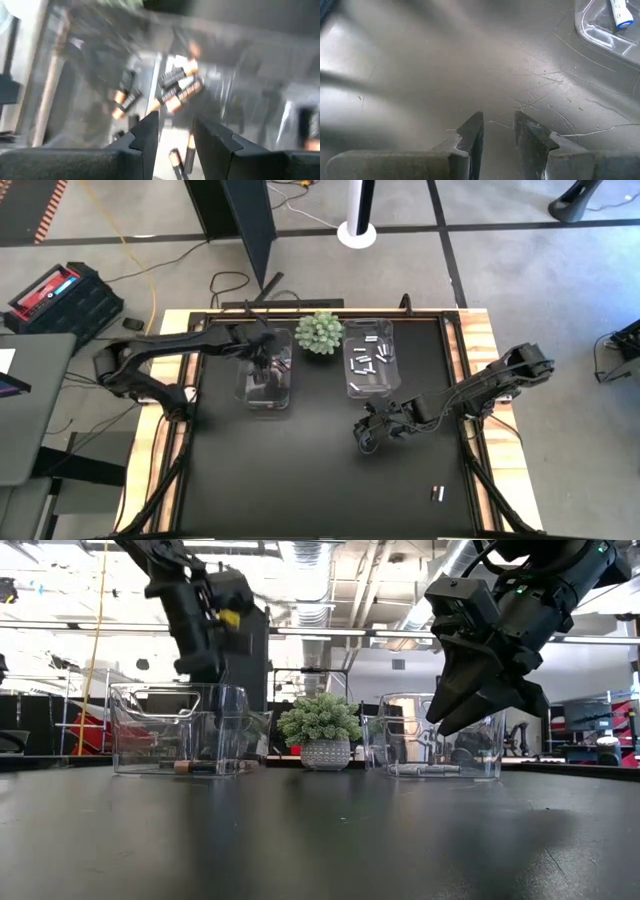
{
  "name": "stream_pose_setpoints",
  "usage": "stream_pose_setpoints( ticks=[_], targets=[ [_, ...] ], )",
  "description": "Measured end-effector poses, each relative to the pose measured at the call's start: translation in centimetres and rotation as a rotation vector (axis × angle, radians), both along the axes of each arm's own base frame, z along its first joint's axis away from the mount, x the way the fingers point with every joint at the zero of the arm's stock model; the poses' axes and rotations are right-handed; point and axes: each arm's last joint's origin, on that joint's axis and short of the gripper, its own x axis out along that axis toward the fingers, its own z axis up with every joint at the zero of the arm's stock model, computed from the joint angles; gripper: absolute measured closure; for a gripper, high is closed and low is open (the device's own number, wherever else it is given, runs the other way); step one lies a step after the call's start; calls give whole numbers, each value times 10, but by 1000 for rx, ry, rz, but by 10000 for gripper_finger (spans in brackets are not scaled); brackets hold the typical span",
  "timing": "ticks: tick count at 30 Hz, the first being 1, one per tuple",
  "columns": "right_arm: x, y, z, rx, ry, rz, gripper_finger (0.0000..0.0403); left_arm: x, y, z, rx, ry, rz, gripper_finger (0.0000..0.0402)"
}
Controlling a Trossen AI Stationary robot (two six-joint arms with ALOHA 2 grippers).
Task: Sort batteries
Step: Put the black-brown battery into the left transparent bin
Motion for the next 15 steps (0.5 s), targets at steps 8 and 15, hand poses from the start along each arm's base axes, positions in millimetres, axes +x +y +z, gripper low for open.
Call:
stream_pose_setpoints(
  ticks=[8,15],
  targets=[
    [0,1,0,10,7,6,277,-15,-10,52,34,-354,78,285],
    [-12,7,-5,91,126,31,280,-28,-21,75,-70,-558,256,285]
  ],
)
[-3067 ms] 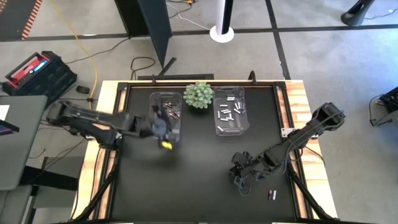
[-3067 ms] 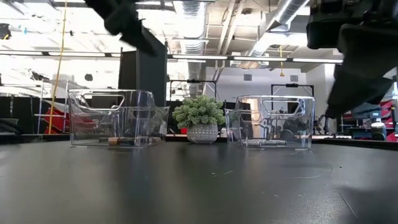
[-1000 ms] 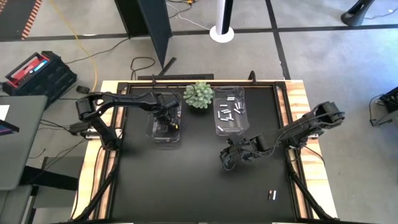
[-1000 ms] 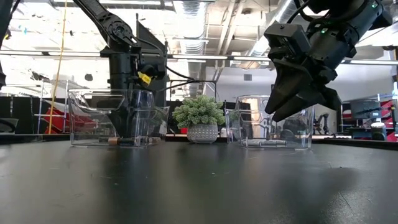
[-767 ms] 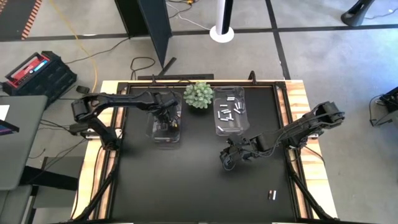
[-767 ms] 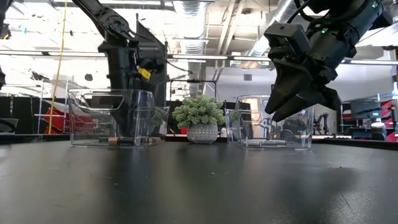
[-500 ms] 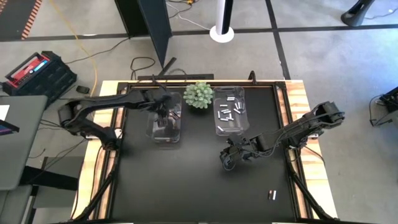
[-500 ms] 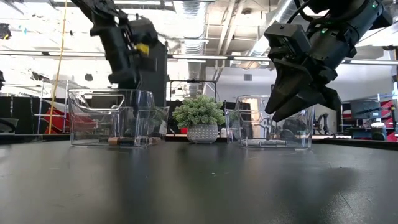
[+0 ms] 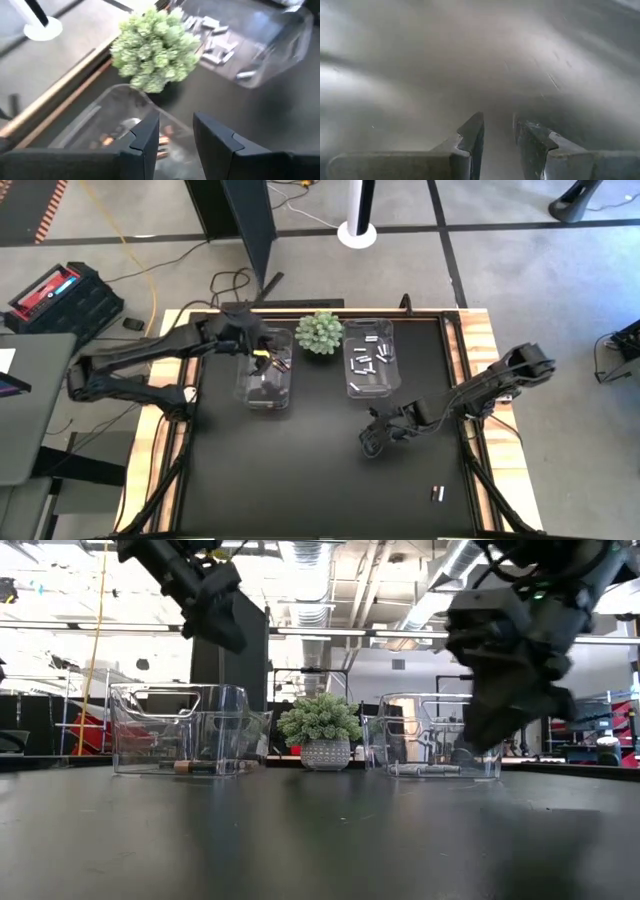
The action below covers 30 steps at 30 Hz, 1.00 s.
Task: Sort batteries
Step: Put the black-brown battery into the left transparent bin
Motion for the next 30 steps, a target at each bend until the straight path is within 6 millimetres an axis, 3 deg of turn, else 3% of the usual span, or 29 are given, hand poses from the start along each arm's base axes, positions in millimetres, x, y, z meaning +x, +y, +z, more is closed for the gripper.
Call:
stream_pose_setpoints(
  ticks=[4,10,17,23,30],
  targets=[
    [-15,13,4,13,49,15,290,3,-17,8,-13,-65,-71,285],
    [-53,39,17,-3,94,11,304,26,-65,12,63,-130,-276,285],
    [-96,70,31,85,64,-33,305,40,-116,9,148,-159,-267,285],
    [-119,91,37,126,118,-90,316,40,-140,7,77,-177,-347,285],
    [-129,115,61,144,199,-231,346,40,-150,0,71,-217,-397,285]
  ],
)
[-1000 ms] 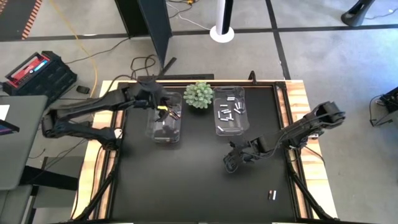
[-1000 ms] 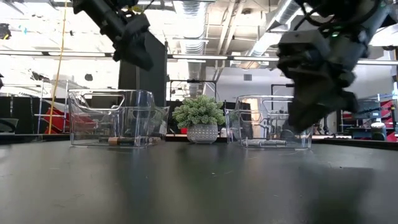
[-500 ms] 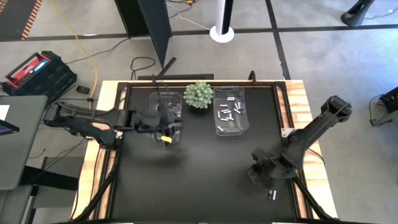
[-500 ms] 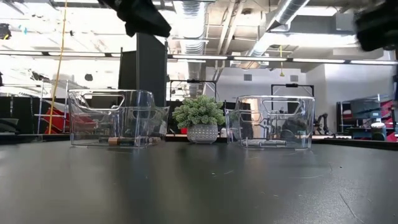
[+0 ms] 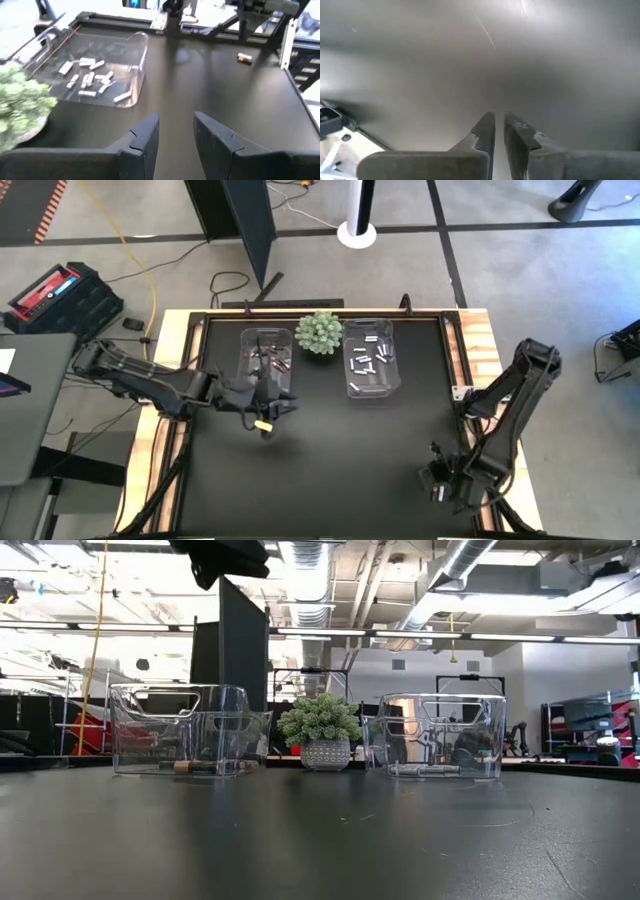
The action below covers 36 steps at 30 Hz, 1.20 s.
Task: Sort batteries
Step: Put the black-brown battery into the left transparent bin
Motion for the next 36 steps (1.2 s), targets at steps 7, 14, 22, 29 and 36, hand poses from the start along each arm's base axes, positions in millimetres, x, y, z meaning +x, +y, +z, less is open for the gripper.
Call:
stream_pose_setpoints(
  ticks=[7,14,22,29,36],
  targets=[
    [6,22,-6,72,186,-27,350,-2,-1,-39,-75,-109,-44,285],
    [15,32,-13,136,218,45,350,-7,-9,-55,-189,-66,-159,285],
    [17,37,-29,123,352,77,350,-8,-11,-56,-185,-63,-185,285],
    [25,40,-40,125,379,56,349,-8,-11,-56,-185,-63,-185,285],
    [28,37,-44,108,394,30,334,-8,-12,-56,-188,-62,-185,285]
  ],
)
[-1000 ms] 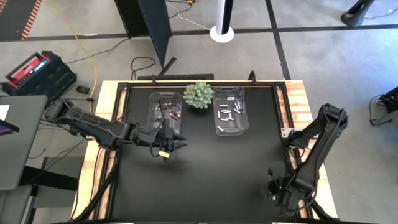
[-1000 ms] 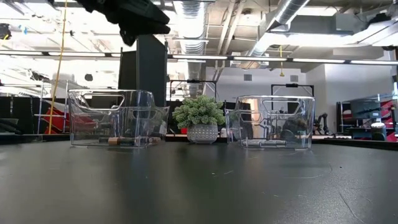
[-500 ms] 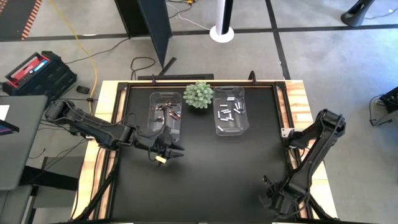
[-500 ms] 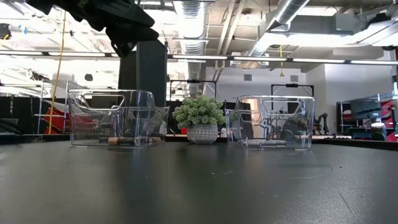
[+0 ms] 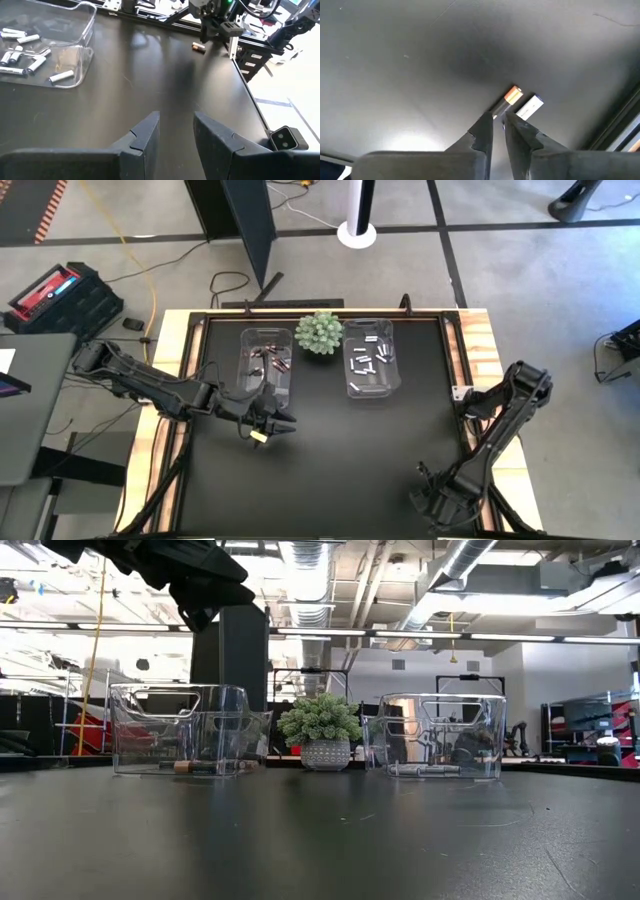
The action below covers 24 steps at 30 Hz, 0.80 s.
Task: Sort batteries
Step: Put the black-brown battery into the left transparent bin
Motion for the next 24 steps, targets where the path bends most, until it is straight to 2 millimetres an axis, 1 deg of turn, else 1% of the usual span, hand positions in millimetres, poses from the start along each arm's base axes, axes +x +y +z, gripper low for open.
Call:
stream_pose_setpoints(
  ticks=[4,11,17,20,24],
  targets=[
    [0,0,-2,-9,5,0,310,0,0,0,5,-1,2,285],
    [-1,-2,-2,-21,13,17,249,0,0,0,25,-3,-5,285],
    [-1,-1,-2,-17,1,142,216,0,1,0,28,-4,1,285],
    [0,0,-2,-2,-16,200,212,0,1,0,27,-4,1,285],
    [3,4,-2,35,-65,363,213,0,1,0,13,-3,5,285]
  ],
)
